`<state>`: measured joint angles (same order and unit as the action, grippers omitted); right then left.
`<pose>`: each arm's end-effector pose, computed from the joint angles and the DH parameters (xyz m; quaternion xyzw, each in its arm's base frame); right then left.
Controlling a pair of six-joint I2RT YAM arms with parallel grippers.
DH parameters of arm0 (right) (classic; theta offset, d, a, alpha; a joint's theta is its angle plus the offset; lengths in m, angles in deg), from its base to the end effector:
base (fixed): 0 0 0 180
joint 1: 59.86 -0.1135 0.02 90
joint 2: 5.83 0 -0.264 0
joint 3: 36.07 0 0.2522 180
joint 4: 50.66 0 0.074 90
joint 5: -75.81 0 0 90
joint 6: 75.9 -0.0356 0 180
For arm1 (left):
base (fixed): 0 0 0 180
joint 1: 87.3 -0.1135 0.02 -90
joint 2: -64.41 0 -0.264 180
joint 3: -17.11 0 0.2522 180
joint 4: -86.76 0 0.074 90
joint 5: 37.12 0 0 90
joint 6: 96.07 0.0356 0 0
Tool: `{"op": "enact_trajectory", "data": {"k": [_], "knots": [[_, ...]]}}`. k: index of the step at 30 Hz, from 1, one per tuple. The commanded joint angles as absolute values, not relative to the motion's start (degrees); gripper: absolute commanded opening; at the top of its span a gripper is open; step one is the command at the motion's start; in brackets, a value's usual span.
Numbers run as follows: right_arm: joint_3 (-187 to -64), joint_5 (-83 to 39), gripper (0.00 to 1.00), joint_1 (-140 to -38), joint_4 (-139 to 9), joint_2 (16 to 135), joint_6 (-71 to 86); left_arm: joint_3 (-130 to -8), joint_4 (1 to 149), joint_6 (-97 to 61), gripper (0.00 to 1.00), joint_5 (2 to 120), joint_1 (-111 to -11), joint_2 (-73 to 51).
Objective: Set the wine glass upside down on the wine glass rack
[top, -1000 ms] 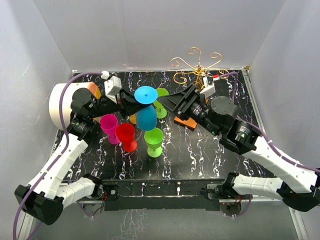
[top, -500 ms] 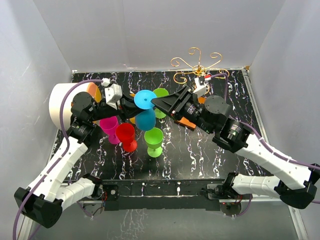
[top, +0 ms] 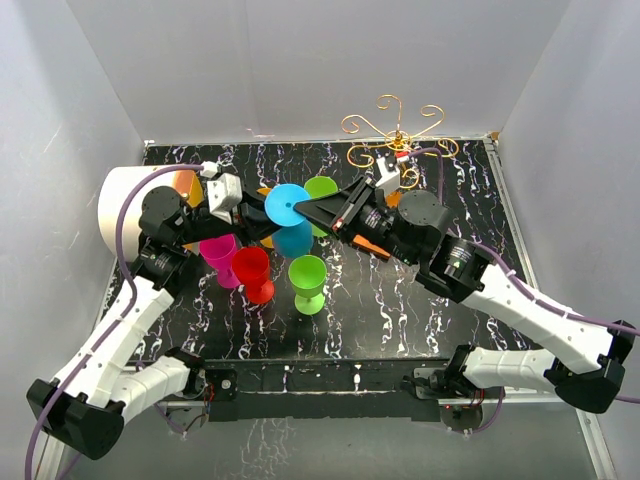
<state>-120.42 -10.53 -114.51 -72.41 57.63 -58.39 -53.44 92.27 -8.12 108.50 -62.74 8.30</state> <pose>0.1449 0.2003 0.4380 0.1325 0.6999 0.6180 0.3326 0.1747 -0.1121 0.4276 0.4738 0.4233 -0.4273 0.6433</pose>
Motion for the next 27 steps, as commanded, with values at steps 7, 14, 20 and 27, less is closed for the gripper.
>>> {"op": "enact_trajectory", "data": {"k": [7, 14, 20, 27], "knots": [[-117.0, -6.7, 0.00, -114.7, -75.5, 51.7, -57.0, -49.6, 86.3, -13.6, 0.85, 99.7, -62.5, 16.1], [-115.2, 2.7, 0.00, -114.7, -85.7, 45.8, -57.3, -45.2, 84.8, -19.8, 0.90, 97.5, -62.4, 21.9], [-120.0, 18.3, 0.00, -114.7, -98.6, 41.0, -45.9, -44.5, 81.6, -22.6, 0.90, 94.7, -62.5, 25.0], [-125.6, 24.3, 0.00, -114.6, -106.1, 42.8, -41.1, -44.1, 82.0, -22.7, 0.90, 91.2, -62.4, 25.1]]}}
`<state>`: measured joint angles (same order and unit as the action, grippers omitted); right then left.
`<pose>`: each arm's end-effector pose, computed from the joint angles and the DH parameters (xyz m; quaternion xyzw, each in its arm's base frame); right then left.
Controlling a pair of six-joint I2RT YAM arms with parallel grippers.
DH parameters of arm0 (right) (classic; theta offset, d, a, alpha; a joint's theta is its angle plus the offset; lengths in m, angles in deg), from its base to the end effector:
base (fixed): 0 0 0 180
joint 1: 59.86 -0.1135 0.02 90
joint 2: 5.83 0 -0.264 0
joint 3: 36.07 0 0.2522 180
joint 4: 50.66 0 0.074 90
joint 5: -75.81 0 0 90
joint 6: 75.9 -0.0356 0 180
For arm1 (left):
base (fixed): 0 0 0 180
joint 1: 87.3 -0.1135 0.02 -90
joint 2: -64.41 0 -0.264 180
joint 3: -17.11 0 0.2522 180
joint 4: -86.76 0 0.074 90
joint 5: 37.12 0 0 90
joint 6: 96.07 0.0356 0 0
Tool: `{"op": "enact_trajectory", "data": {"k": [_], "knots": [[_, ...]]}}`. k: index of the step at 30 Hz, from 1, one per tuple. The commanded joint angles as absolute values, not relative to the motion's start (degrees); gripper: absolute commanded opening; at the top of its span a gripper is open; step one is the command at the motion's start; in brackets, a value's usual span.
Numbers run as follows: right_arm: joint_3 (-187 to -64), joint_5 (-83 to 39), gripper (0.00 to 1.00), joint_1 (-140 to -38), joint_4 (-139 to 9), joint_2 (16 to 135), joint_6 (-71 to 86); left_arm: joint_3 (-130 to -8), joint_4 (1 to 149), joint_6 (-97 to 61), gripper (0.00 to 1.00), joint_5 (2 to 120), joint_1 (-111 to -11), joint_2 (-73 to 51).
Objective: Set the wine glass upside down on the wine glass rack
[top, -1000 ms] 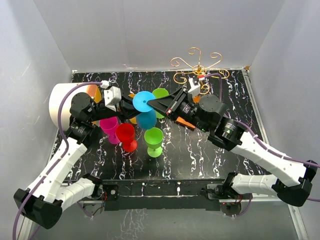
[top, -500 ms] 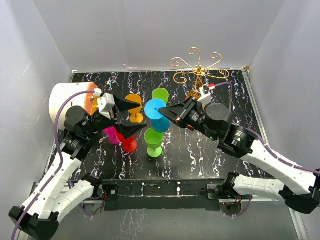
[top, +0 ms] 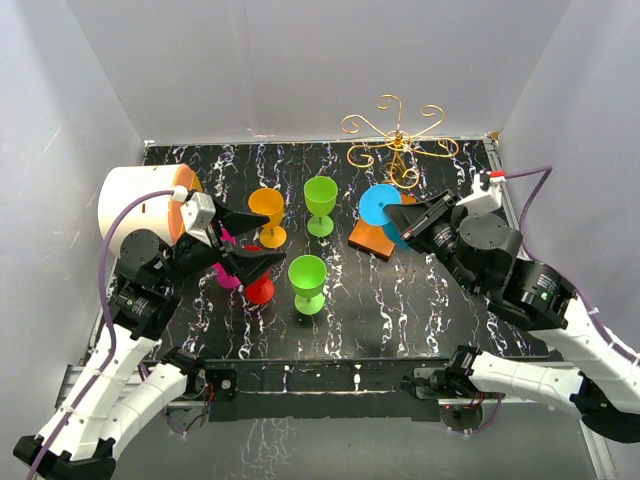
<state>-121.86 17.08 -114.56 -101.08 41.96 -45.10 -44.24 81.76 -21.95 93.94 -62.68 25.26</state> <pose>0.0979 0.1063 0.4419 0.1982 0.7434 0.3911 0.5051 0.1222 -0.0817 0.4053 0.3238 0.5326 -0.4561 0.6352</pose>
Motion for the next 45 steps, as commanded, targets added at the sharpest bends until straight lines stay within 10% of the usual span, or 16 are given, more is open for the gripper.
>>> {"op": "enact_trajectory", "data": {"k": [1, 21, 33, 45], "knots": [[-125.3, 25.1, 0.00, -114.7, -106.5, 42.6, -41.4, -44.4, 81.7, -22.5, 0.90, 90.7, -62.4, 24.8], [-128.8, 33.4, 0.00, -113.5, -101.7, 47.6, -35.1, -43.0, 83.4, -23.9, 0.90, 91.0, -62.4, 23.4], [-123.9, 10.7, 0.00, -87.6, -98.2, 50.1, -39.0, -42.8, 81.7, -23.9, 0.89, 90.1, -62.4, 25.2], [-120.3, 8.2, 0.00, -85.4, -88.0, 48.7, -45.2, -42.8, 81.0, -23.4, 0.89, 89.0, -62.5, 25.8]]}}
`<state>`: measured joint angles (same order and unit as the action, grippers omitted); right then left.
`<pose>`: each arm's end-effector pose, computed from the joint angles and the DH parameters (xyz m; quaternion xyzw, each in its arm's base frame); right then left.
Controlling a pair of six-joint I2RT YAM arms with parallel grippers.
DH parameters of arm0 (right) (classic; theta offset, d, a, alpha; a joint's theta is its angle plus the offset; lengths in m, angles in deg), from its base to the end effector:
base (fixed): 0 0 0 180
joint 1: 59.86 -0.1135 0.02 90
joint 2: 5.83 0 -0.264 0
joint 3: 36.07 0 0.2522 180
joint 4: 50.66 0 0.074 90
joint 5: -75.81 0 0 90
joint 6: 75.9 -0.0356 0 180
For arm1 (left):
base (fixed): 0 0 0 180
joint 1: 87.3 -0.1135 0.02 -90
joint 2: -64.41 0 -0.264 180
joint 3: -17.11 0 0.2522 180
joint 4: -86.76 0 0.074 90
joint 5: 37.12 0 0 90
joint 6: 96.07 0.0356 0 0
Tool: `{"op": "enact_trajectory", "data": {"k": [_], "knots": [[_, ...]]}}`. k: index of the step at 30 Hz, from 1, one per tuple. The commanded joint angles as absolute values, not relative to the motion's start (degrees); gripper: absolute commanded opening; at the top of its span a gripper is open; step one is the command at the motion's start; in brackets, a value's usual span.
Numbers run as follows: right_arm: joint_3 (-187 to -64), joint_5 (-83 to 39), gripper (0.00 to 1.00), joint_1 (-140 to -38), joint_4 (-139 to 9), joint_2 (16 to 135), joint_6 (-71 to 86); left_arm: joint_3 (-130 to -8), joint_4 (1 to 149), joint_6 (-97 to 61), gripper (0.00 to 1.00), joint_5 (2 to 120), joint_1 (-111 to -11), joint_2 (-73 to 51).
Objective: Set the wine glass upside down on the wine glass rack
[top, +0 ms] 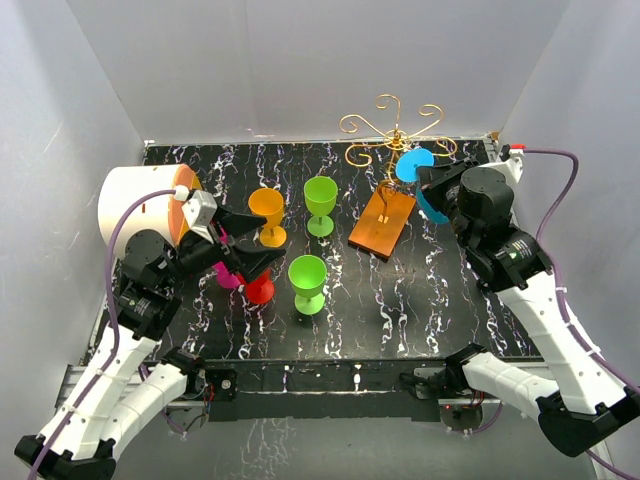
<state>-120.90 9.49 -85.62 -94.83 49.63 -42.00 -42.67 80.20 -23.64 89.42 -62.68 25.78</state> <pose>0.1802 0.0711 0.4274 0.3237 0.7157 0.2684 0.5577 0.1260 -0.0810 0.3952 0.2833 0.5644 -0.4493 0.6319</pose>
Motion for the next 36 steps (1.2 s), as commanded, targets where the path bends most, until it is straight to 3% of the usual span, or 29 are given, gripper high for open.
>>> {"op": "enact_trajectory", "data": {"k": [1, 15, 23, 36], "knots": [[-120.0, 8.1, 0.00, -85.4, -87.4, 48.7, -45.6, -42.8, 81.1, -23.5, 0.89, 89.1, -62.4, 25.6], [-118.0, 2.5, 0.00, -82.4, -81.0, 51.5, -49.3, -43.0, 81.1, -24.7, 0.89, 89.6, -62.4, 25.5], [-118.0, -6.9, 0.00, -79.7, -79.1, 54.0, -49.9, -42.9, 80.9, -24.8, 0.89, 89.4, -62.4, 25.7], [-116.8, -13.2, 0.00, -78.3, -81.7, 51.9, -50.8, -42.9, 80.4, -24.3, 0.89, 88.5, -62.4, 25.8]]}}
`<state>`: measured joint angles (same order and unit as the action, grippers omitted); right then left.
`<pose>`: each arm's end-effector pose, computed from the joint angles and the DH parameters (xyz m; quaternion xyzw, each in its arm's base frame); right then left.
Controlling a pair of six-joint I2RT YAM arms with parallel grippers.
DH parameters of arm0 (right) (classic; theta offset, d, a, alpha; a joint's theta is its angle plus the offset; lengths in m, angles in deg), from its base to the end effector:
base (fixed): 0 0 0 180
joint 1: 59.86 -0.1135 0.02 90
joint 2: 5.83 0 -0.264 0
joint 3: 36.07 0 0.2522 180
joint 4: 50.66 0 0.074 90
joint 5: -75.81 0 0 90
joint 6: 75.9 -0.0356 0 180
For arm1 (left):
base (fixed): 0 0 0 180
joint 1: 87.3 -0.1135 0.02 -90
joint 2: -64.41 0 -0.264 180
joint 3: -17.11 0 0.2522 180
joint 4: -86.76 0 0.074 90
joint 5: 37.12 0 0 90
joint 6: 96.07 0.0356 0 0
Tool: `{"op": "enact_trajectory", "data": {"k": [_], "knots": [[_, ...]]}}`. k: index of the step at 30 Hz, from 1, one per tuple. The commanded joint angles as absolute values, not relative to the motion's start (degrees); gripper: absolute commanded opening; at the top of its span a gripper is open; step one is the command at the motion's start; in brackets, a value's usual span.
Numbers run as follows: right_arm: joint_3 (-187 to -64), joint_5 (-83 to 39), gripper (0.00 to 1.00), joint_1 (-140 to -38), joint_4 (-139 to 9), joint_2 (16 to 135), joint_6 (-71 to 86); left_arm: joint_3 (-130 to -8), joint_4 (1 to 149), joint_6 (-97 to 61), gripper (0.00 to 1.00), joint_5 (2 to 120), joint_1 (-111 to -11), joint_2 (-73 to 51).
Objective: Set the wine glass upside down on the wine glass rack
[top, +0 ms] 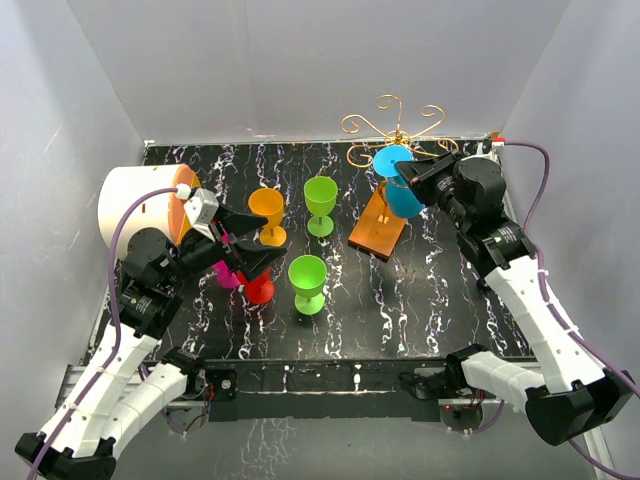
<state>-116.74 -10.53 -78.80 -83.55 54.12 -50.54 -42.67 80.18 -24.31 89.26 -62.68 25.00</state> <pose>0.2190 0.0727 0.4082 0.3205 0.7089 0.3999 0.4847 0.1295 -0.0826 0.3934 0.2779 0.5717 -0.4525 0.6255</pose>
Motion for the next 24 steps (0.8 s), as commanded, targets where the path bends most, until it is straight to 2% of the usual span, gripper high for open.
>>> {"op": "enact_trajectory", "data": {"k": [1, 24], "knots": [[-116.8, -13.2, 0.00, -78.3, -82.0, 51.7, -50.7, -43.0, 80.1, -24.2, 0.89, 88.2, -62.4, 25.9], [-117.9, -5.5, 0.00, -77.8, -90.5, 47.6, -48.1, -44.5, 76.2, -21.5, 0.90, 83.8, -62.4, 26.6]]}}
